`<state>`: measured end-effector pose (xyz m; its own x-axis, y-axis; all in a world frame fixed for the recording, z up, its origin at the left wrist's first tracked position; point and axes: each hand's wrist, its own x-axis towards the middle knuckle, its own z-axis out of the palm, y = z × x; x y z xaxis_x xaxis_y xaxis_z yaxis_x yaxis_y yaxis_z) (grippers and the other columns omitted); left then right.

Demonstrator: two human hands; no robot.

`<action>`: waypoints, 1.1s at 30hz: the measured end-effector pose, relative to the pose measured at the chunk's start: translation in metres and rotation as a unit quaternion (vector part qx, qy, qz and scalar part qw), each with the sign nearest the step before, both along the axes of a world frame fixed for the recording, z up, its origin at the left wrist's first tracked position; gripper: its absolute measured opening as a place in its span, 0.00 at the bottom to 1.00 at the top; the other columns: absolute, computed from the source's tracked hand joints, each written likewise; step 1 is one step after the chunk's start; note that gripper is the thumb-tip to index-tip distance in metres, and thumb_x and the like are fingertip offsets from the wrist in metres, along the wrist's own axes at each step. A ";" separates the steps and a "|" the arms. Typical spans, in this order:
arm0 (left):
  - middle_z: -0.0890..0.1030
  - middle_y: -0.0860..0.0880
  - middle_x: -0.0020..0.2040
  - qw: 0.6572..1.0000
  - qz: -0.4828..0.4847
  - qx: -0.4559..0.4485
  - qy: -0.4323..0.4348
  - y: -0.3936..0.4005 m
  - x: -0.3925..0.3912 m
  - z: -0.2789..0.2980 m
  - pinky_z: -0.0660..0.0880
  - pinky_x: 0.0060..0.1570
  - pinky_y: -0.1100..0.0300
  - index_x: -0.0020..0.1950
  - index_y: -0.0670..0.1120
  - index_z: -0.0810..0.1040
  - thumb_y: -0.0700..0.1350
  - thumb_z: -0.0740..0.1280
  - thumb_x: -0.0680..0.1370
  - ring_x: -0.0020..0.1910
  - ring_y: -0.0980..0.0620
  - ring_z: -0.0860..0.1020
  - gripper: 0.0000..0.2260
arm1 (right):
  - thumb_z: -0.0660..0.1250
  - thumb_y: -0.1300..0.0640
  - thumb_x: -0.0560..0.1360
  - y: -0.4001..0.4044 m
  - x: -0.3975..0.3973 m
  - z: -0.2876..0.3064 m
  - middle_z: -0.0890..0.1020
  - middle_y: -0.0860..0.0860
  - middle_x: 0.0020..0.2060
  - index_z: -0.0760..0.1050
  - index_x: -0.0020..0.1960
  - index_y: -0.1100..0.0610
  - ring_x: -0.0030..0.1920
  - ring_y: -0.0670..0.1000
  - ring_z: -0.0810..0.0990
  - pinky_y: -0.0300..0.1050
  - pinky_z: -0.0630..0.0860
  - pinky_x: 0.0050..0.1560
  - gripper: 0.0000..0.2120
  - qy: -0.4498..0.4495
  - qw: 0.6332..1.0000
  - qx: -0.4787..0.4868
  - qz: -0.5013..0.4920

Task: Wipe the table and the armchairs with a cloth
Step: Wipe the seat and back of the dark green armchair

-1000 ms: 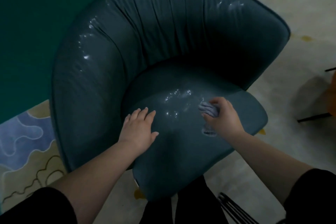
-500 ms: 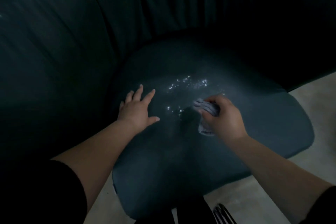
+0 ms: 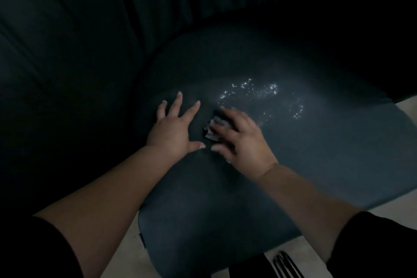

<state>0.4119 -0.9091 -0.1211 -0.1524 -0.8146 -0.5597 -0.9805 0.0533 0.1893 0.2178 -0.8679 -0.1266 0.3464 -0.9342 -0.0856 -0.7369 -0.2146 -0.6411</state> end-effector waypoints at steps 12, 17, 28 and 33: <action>0.37 0.54 0.77 1.000 0.001 -0.005 0.001 0.002 -0.002 -0.002 0.60 0.69 0.45 0.75 0.65 0.44 0.64 0.72 0.66 0.75 0.40 0.42 0.47 | 0.71 0.67 0.65 -0.005 -0.027 -0.026 0.79 0.57 0.58 0.81 0.56 0.56 0.53 0.65 0.75 0.56 0.75 0.53 0.20 0.058 0.993 -0.099 -0.039; 0.37 0.53 0.77 1.000 0.001 -0.005 -0.002 0.002 -0.003 -0.001 0.59 0.71 0.45 0.75 0.65 0.44 0.63 0.72 0.67 0.75 0.41 0.42 0.46 | 0.63 0.61 0.72 0.001 -0.014 -0.024 0.76 0.56 0.60 0.79 0.59 0.55 0.59 0.58 0.73 0.50 0.71 0.60 0.17 0.037 0.989 -0.098 -0.108; 0.35 0.54 0.77 1.000 0.013 0.005 0.004 0.002 -0.004 -0.003 0.56 0.72 0.42 0.75 0.65 0.44 0.62 0.72 0.67 0.75 0.42 0.40 0.46 | 0.70 0.69 0.68 -0.008 -0.028 -0.018 0.77 0.61 0.58 0.82 0.55 0.59 0.58 0.64 0.73 0.52 0.71 0.60 0.17 0.013 0.994 -0.039 -0.100; 0.36 0.53 0.77 1.000 0.014 0.013 -0.001 0.000 -0.005 -0.001 0.56 0.72 0.42 0.75 0.65 0.44 0.61 0.73 0.68 0.75 0.42 0.40 0.46 | 0.63 0.64 0.73 0.029 0.001 -0.011 0.77 0.59 0.59 0.81 0.56 0.55 0.59 0.60 0.74 0.54 0.73 0.58 0.14 -0.032 0.999 -0.033 0.015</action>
